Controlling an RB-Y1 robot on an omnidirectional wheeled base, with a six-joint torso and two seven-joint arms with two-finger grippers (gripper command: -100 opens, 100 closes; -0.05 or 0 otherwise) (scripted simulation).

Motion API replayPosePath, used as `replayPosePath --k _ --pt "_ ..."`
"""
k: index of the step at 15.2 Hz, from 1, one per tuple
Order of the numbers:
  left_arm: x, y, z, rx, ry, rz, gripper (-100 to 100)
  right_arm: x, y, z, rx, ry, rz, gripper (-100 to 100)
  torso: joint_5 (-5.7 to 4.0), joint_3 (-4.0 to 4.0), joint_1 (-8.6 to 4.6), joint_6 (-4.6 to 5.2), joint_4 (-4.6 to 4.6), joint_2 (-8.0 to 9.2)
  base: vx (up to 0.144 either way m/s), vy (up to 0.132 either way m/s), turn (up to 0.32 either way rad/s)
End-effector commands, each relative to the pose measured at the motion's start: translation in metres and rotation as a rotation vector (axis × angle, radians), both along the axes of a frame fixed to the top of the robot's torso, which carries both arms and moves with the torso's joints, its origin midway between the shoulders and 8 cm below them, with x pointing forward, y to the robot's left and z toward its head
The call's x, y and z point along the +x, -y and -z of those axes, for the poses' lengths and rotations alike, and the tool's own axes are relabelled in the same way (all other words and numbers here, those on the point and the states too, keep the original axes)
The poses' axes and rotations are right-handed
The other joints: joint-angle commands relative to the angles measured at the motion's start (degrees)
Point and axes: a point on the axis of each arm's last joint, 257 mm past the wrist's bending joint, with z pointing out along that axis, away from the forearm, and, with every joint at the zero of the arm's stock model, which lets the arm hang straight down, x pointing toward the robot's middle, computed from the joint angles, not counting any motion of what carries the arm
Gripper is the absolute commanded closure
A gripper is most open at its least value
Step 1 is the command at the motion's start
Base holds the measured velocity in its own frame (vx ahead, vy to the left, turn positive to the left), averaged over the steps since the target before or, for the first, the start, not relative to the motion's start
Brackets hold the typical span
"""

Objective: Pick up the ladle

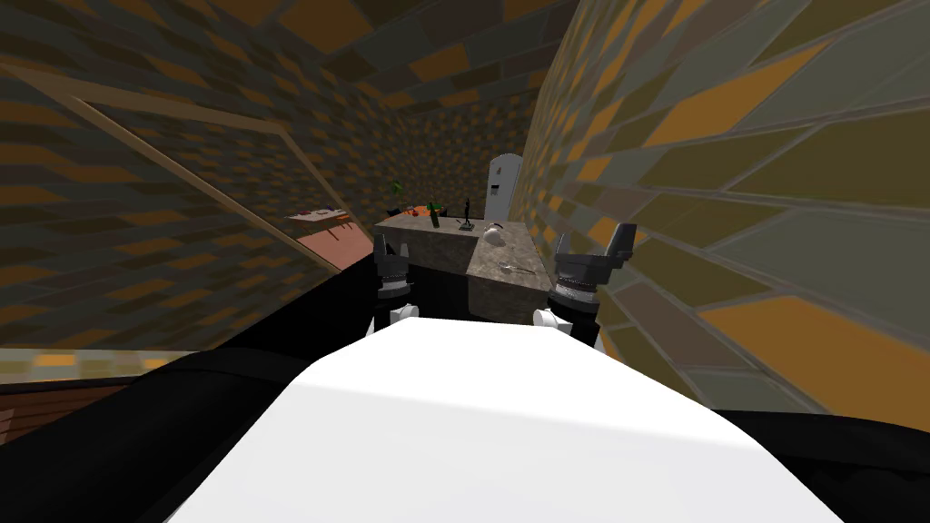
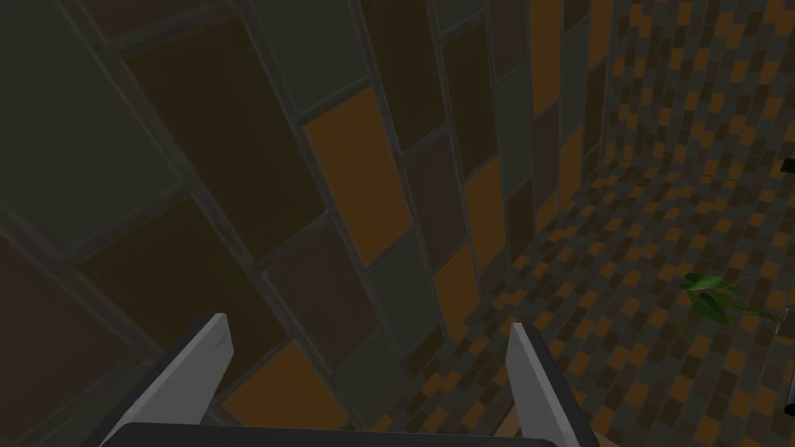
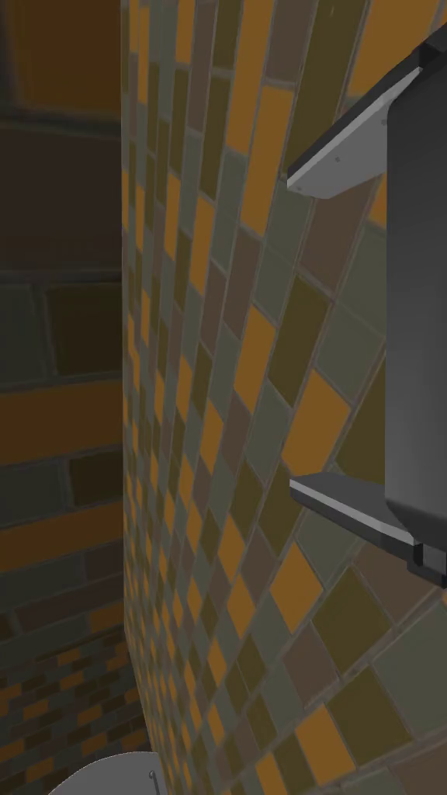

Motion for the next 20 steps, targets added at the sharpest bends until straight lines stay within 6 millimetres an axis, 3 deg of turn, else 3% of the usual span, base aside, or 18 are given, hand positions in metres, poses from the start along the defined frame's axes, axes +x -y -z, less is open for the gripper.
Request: replayPosePath --k 1,8,12,13,15,18,20 --pt "0.000 0.000 0.000 0.000 0.000 0.000 0 0.004 -0.008 0.004 -0.050 -0.018 -0.019 -100 0.00 0.00 0.00 0.00 0.00 0.00 -0.005 0.009 0.012" --pt "0.000 0.000 0.000 0.000 0.000 0.000 0 0.018 -0.026 0.025 -0.180 -0.078 -0.058 -100 0.02 0.04 0.10 -0.01 0.01 0.08 -0.016 0.024 0.020" --pt "0.000 0.000 0.000 0.000 0.000 0.000 0 0.029 -0.039 0.048 -0.290 -0.132 -0.084 -100 0.04 0.04 0.18 -0.01 0.01 0.08 -0.019 0.047 0.036" --pt "0.000 0.000 0.000 0.000 0.000 0.000 0 0.034 -0.043 0.061 -0.328 -0.160 -0.086 -100 0.04 0.05 0.18 -0.01 0.02 0.08 -0.029 0.052 0.040" --pt "0.000 0.000 0.000 0.000 0.000 0.000 0 0.034 -0.045 0.062 -0.352 -0.163 -0.096 -100 0.04 0.05 0.19 -0.01 0.02 0.09 -0.019 0.041 0.023" --pt "0.000 0.000 0.000 0.000 0.000 0.000 0 0.045 -0.054 0.096 -0.465 -0.227 -0.111 -100 0.03 0.04 0.14 -0.01 0.01 0.07 -0.018 0.041 0.047" --pt "0.000 0.000 0.000 0.000 0.000 0.000 0 0.044 -0.055 0.097 -0.488 -0.230 -0.120 -100 0.04 0.05 0.17 -0.01 0.02 0.09 -0.022 0.042 0.036"
